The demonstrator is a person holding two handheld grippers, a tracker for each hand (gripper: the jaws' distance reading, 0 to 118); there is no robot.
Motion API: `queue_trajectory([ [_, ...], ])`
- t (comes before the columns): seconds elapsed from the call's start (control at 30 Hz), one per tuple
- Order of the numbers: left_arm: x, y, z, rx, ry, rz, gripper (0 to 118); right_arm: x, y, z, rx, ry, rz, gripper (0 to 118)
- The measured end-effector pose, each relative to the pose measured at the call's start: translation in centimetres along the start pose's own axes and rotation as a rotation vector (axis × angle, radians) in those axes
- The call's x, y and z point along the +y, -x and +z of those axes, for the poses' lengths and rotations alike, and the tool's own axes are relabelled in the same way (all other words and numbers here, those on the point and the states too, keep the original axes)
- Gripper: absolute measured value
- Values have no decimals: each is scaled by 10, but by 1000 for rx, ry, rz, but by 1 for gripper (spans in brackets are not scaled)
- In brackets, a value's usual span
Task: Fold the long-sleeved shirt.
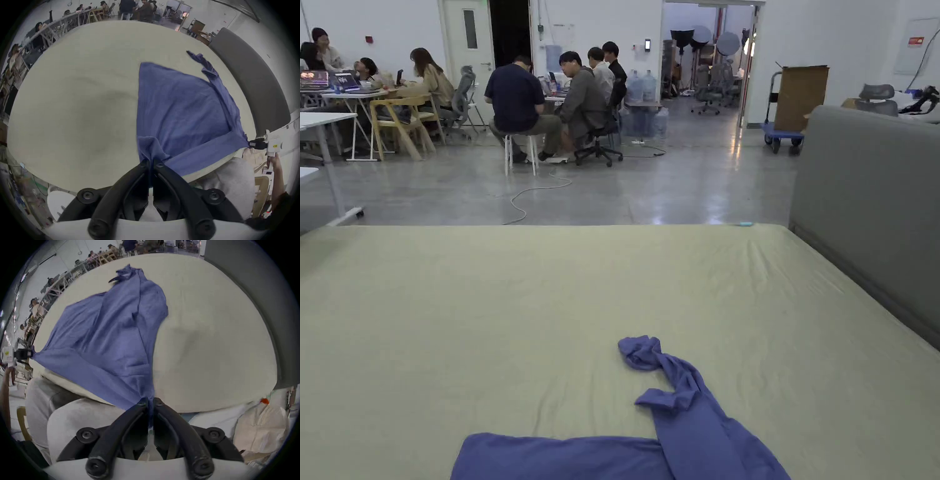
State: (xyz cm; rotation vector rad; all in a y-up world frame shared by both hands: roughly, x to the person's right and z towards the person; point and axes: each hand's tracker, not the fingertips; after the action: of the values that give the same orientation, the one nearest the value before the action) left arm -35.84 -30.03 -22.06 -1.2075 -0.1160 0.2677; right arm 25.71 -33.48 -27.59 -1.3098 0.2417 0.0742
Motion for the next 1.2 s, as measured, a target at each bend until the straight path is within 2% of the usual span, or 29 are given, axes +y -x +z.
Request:
queue_trajectory([
  [0.1, -12, 6, -19, 17, 32, 17, 0, -4, -3, -20, 5, 33, -53, 0],
  [0.3, -23, 25, -67, 68, 96, 30, 0, 4, -3, -31, -10, 55, -89, 0],
  [0.43, -22, 35, -68, 27, 80, 118, 0, 1, -6, -31, 0, 53, -98, 1],
  [0.53, -22, 35, -63, 16, 86, 109, 2, -1, -9, -30, 16, 46, -123, 4],
  [0.57, -19, 34, -58, 13, 89, 107, 11, 1, -12, -29, 24, 51, -138, 8],
  [0.6, -17, 34, -50, 16, 80, 101, 51, 3, -14, -26, 25, 58, -147, 21],
  [0.63, -13, 33, -40, 59, 42, 87, 94, 5, -15, -20, 16, 69, -137, 42],
  [0.67, -10, 29, -30, 87, 6, 80, 118, 7, -14, -12, 13, 92, -131, 74],
  [0.7, -6, 29, -15, 73, -44, 71, 113, 9, -14, -7, -1, 143, -124, 108],
  [0.73, 0, 29, 4, 61, -135, 76, 112, 10, -12, 4, 13, 130, -117, 114],
  [0.87, 1, 19, 37, -18, -243, 157, 113, 21, -7, 49, 76, -21, -138, 114],
  [0.9, 0, 16, 39, -56, -213, 172, 97, 23, -6, 57, 67, -43, -133, 112],
  [0.93, -4, 10, 40, -77, -164, 166, 57, 25, -2, 63, 72, -53, -138, 102],
  [0.97, -6, 4, 39, -51, -158, 145, 0, 25, 2, 66, 81, -60, -140, 70],
  [1.0, -8, -5, 34, 12, -142, 97, 0, 24, 7, 70, 110, -104, -127, 0],
  [1.03, -11, -13, 29, 76, -149, 64, 0, 24, 15, 69, 109, -128, -90, 0],
  [1.07, -9, -18, 24, 52, -133, 38, 0, 23, 22, 63, 80, -110, -78, 0],
  [1.1, -7, -21, 20, 4, -122, 21, 0, 25, 27, 66, 43, -155, -25, 0],
  [1.2, -2, -39, 24, -45, -119, 54, 0, 33, 44, 56, 67, -126, 22, 0],
])
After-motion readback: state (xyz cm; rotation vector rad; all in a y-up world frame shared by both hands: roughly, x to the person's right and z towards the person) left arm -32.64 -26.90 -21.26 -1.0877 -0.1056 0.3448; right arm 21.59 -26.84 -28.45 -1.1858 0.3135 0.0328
